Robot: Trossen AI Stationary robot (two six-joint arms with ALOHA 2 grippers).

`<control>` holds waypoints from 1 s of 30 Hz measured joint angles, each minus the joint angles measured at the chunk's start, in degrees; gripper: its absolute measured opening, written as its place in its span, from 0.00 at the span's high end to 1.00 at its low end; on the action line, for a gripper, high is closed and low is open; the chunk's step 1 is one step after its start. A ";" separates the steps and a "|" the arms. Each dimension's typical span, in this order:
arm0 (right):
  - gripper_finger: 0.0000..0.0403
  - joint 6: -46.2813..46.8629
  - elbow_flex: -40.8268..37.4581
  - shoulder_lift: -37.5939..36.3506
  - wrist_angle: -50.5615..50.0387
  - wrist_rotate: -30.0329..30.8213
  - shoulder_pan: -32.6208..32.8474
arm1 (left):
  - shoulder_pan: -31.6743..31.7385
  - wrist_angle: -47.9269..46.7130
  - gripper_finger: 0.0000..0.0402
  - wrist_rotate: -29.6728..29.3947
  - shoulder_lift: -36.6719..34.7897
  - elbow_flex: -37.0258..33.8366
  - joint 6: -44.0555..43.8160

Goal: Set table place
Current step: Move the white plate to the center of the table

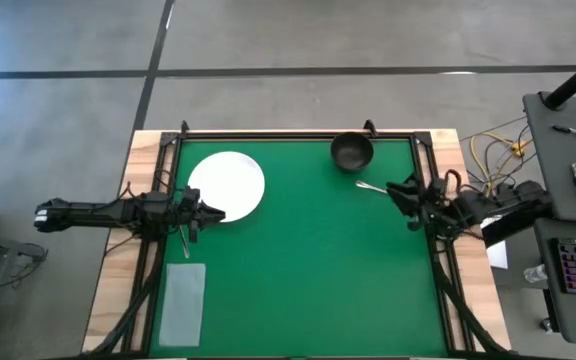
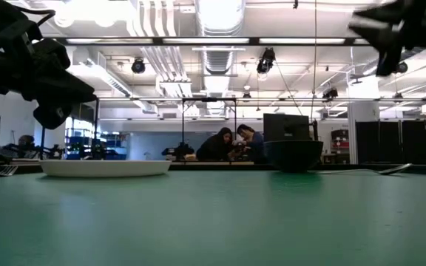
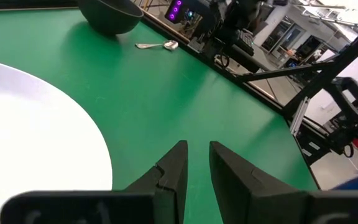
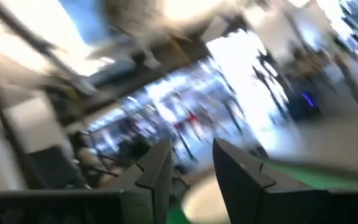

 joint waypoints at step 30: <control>0.72 36.20 64.09 41.21 -64.26 11.16 -5.86 | 0.00 60.70 0.87 -2.27 -0.06 0.00 -8.38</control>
